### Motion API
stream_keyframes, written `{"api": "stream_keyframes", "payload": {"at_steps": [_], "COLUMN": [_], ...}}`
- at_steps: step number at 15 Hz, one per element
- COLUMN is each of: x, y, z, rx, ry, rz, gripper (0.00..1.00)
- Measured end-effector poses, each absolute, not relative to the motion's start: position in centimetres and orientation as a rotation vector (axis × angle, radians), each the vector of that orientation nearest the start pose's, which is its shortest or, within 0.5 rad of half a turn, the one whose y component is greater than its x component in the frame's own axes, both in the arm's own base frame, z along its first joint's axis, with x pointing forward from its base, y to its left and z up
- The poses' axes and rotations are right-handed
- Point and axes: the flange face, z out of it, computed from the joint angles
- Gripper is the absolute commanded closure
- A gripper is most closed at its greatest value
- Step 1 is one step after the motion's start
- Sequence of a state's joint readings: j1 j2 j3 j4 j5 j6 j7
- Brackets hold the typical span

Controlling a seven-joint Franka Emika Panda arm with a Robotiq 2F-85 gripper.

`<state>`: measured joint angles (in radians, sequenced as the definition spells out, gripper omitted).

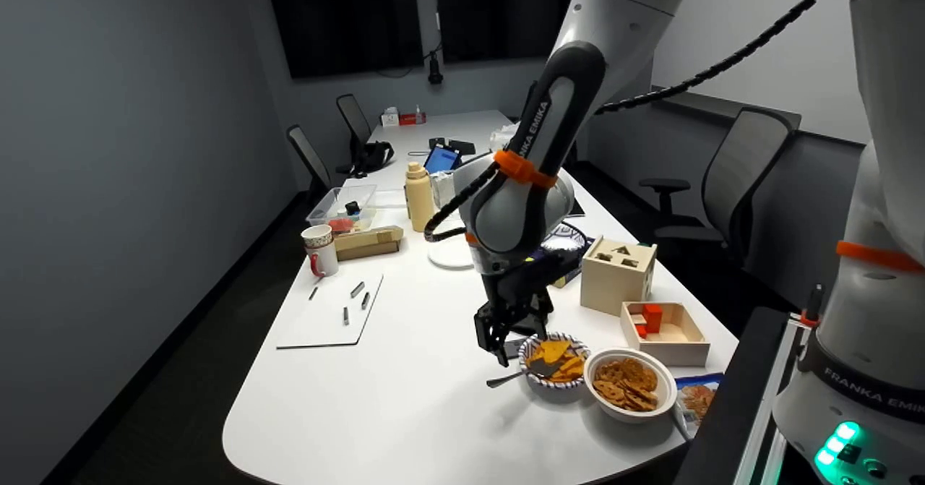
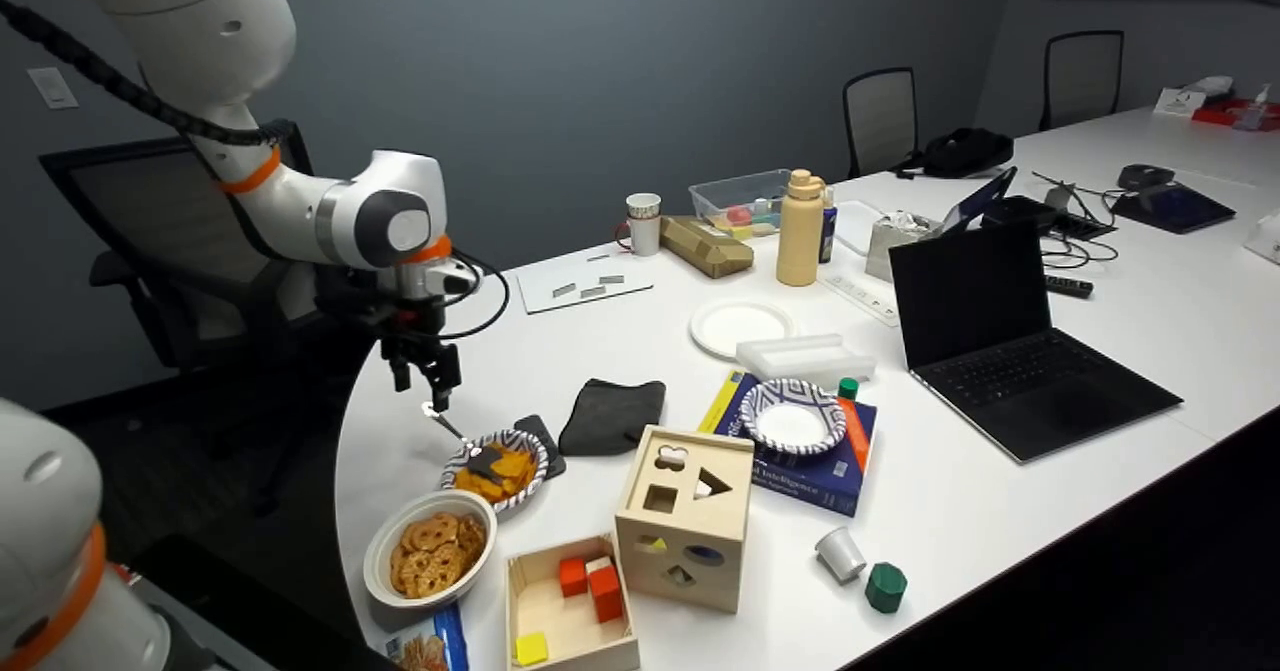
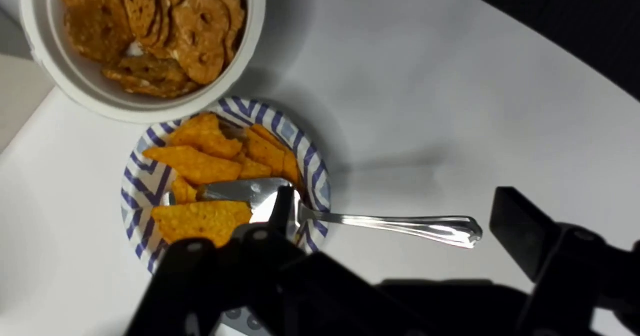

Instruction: Move the white plate with the blue markings to the right

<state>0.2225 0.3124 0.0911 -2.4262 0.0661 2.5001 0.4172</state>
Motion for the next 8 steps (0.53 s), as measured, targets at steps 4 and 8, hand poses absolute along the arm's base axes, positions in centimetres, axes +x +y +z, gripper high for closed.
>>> {"api": "stream_keyframes", "payload": {"at_steps": [4,8], "x": [42.7,41.7], "y": [15.4,15.8], "z": [13.6,11.4], "rx": [-3.165,-3.161], "ry": [0.594,0.865], "rz": [0.442,0.482], "gripper": [0.00,0.00]}}
